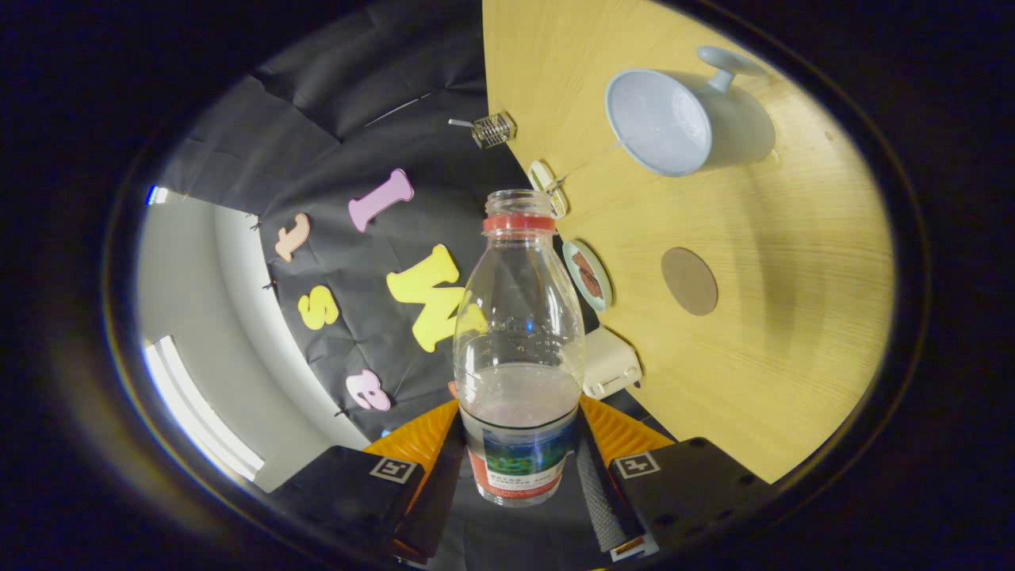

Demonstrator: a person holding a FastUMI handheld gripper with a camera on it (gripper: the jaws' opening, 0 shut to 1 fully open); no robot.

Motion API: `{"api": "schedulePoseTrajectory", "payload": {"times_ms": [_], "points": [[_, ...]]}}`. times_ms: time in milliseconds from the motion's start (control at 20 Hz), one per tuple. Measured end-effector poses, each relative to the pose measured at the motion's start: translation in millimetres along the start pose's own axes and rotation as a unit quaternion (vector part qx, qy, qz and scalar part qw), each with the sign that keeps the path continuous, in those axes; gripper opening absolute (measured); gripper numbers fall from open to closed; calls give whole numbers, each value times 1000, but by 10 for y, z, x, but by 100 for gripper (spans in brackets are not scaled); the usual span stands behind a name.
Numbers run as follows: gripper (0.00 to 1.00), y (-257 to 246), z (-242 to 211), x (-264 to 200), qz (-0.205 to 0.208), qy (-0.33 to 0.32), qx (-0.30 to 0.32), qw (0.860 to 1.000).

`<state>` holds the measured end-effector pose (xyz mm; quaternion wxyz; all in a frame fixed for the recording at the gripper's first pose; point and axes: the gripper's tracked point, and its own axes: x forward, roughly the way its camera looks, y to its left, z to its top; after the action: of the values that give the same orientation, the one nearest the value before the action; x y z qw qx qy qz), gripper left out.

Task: Take the bottle from table, then pour the juice into the cup, finally place the bottle on the coaster

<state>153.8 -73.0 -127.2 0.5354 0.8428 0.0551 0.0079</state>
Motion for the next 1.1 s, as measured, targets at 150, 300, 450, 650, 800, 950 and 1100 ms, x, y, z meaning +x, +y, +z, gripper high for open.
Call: {"api": "schedulePoseTrajectory", "payload": {"times_ms": [150,300,450,650,800,950,1100], "points": [[75,25,-17,7,0,4,5,1000],[75,62,3,-10,3,2,15,1000],[75,74,-15,-1,0,4,21,1000],[75,104,-26,-6,1,9,30,1000],[75,123,-20,-19,-2,7,39,999],[75,150,-15,-11,0,6,48,999],[75,167,2,-11,2,2,54,999]]}}
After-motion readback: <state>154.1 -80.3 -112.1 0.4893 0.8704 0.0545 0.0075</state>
